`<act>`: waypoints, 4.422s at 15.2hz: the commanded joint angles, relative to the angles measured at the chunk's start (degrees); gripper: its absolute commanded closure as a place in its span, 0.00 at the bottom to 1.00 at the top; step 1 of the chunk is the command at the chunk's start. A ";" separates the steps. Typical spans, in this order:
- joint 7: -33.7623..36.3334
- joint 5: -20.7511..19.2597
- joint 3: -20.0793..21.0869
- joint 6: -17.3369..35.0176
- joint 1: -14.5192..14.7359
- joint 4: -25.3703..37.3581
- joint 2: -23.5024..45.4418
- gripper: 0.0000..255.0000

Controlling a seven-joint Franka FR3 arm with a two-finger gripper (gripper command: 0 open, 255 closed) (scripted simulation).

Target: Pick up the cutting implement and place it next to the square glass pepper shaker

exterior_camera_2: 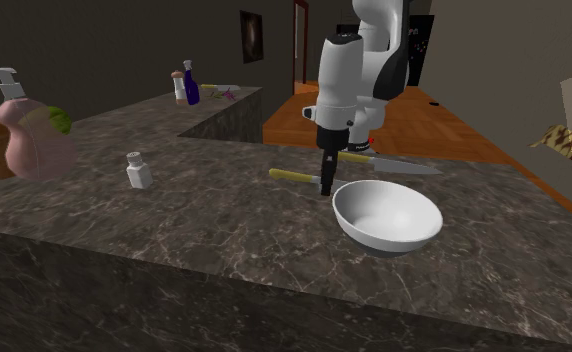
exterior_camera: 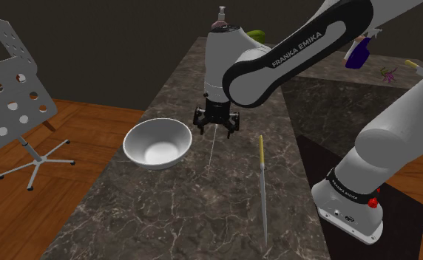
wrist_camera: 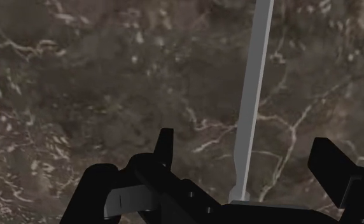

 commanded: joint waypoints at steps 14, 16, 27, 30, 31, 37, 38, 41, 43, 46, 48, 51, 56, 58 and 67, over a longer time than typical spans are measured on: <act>0.07 -0.07 0.03 0.12 -0.01 -0.03 0.09 1.00; -0.80 1.04 -0.36 -1.66 0.28 0.54 -1.37 1.00; -3.90 4.61 -2.82 -11.33 1.52 4.60 -7.84 1.00; -4.41 5.09 -3.47 -13.90 1.71 5.96 -9.18 1.00; -4.55 5.22 -3.69 -14.75 1.77 6.44 -9.59 1.00; -5.23 5.70 -4.90 -19.76 1.99 9.53 -11.67 1.00; -5.31 5.74 -5.09 -20.58 2.00 10.08 -11.96 1.00; -5.52 5.81 -5.64 -23.01 2.03 11.81 -12.72 1.00; -5.63 5.82 -5.99 -24.62 2.03 13.01 -13.14 1.00; -5.73 5.80 -6.34 -26.33 2.02 14.35 -13.54 1.00; -6.81 3.88 -6.90 -25.86 0.37 16.54 -10.48 1.00; -8.12 0.90 -7.63 -25.46 -1.88 20.31 -5.64 1.00; -9.65 -4.31 -8.78 -25.71 -4.76 28.02 3.07 1.00; -10.11 -6.43 -9.26 -26.20 -5.57 31.62 6.75 1.00; -12.33 -15.40 -12.12 -31.49 -6.11 52.48 24.64 1.00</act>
